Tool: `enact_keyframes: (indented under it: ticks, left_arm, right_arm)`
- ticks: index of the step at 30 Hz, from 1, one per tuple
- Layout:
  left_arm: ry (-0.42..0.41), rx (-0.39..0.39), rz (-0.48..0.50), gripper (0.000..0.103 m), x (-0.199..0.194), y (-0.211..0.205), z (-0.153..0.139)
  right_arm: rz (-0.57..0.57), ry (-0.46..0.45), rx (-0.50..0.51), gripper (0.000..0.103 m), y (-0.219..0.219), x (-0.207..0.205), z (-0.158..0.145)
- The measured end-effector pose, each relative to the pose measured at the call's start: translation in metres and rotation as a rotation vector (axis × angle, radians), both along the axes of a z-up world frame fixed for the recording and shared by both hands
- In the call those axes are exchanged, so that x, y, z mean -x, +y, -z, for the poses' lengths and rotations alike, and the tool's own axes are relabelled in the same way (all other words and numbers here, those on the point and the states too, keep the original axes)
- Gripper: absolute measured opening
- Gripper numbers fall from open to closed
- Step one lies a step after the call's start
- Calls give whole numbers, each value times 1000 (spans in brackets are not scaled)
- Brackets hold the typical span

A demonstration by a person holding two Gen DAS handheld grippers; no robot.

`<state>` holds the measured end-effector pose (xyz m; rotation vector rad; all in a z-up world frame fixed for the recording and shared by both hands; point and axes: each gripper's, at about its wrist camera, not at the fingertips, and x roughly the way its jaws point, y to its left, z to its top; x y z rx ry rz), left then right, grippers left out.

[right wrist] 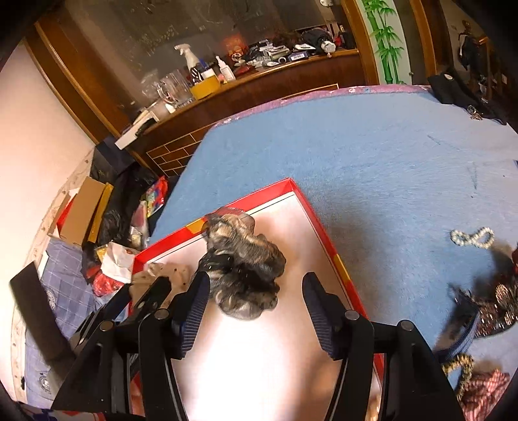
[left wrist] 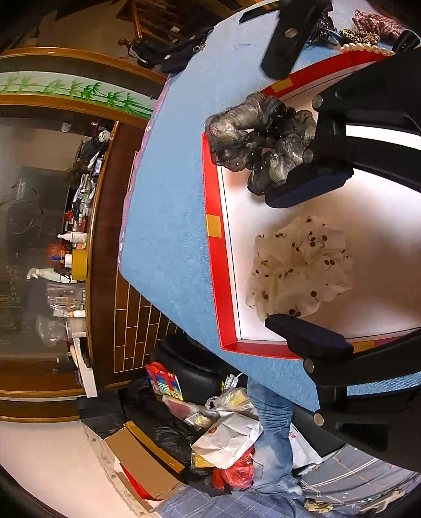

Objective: Organize jewelry
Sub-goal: 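Carry both scrunchies into the red-rimmed box and open both tools to release, then grasp the plaid scrunchie with right tool while left tool grasps the pearl bracelet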

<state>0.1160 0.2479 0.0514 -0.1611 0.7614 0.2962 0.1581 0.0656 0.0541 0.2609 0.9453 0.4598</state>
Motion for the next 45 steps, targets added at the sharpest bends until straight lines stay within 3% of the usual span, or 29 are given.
enact_keyframes:
  ticks: [9,14,21,32,39,45]
  left_arm:
    - [-92,-33,4,68,16,-9,-18]
    - [-154,-95,29,70,26,-25,-29]
    - [-225,-180,99,75,42,-58,-38]
    - [-259,-263,171,76,55,-97,-38]
    - [-260,-268,218,78,59,-111,-35]
    - [-212,-171,321,78,64,-118,-36]
  right_arm:
    - [-8,-12,-90,66,-31,52,-1]
    - [13,-15,-120,66,-58,77,2]
    - [50,-67,-72,67,-90,106,-3]
    - [110,-115,-31,68,-142,141,-6]
    - [215,-147,-16,70,-191,162,-9]
    - [327,-119,-29,71,-240,174,4]
